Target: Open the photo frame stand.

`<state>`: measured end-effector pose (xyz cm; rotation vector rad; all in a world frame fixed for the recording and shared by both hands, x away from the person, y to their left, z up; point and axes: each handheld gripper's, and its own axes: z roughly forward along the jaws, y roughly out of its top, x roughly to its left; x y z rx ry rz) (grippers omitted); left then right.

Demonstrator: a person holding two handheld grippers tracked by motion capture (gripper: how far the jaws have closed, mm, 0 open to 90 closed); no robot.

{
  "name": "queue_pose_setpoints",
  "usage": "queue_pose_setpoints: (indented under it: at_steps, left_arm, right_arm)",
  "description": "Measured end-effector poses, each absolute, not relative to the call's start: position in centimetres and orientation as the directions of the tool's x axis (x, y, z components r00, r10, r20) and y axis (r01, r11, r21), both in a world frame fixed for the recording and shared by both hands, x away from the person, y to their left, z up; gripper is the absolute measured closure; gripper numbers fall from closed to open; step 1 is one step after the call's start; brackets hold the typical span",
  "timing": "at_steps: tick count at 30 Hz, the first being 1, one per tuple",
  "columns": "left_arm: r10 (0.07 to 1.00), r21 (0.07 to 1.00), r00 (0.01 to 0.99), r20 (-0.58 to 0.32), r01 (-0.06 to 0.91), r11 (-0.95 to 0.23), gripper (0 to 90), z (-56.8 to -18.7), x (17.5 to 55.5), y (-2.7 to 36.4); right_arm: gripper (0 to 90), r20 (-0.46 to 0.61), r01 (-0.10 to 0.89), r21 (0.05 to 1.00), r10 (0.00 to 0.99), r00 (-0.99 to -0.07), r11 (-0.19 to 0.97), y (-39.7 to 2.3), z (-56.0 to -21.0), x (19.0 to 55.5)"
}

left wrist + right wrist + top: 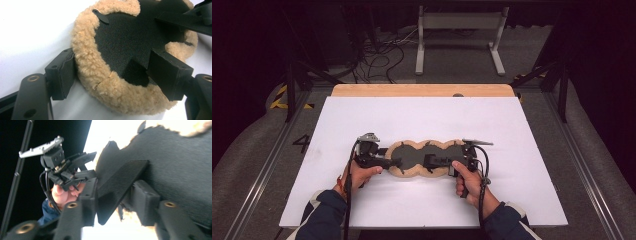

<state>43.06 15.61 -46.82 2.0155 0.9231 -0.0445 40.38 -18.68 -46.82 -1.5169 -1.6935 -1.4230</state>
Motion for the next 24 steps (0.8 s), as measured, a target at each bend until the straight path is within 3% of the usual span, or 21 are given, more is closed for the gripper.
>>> queue_pose_setpoints:
  at_steps: [15, 21, 24]
  left_arm:
    - [0.577, 0.711, 0.725, -0.376, 0.625, -0.323, 23.4, -46.9, 43.2, 15.9]
    - [0.592, 0.716, 0.728, -0.347, 0.613, -0.334, 17.9, -46.5, 43.1, 16.5]
    - [0.566, 0.710, 0.727, -0.388, 0.627, -0.319, 18.7, -46.7, 43.2, 17.0]
  right_arm:
    - [62.8, 0.833, 0.908, 0.408, 0.447, -0.328, -0.094, -18.2, -46.7, 40.1]
    - [68.6, 0.806, 0.894, 0.447, 0.450, -0.384, -0.038, -18.3, -46.8, 39.9]
    - [69.7, 0.786, 0.877, 0.481, 0.451, -0.424, -0.014, -18.3, -46.7, 39.7]
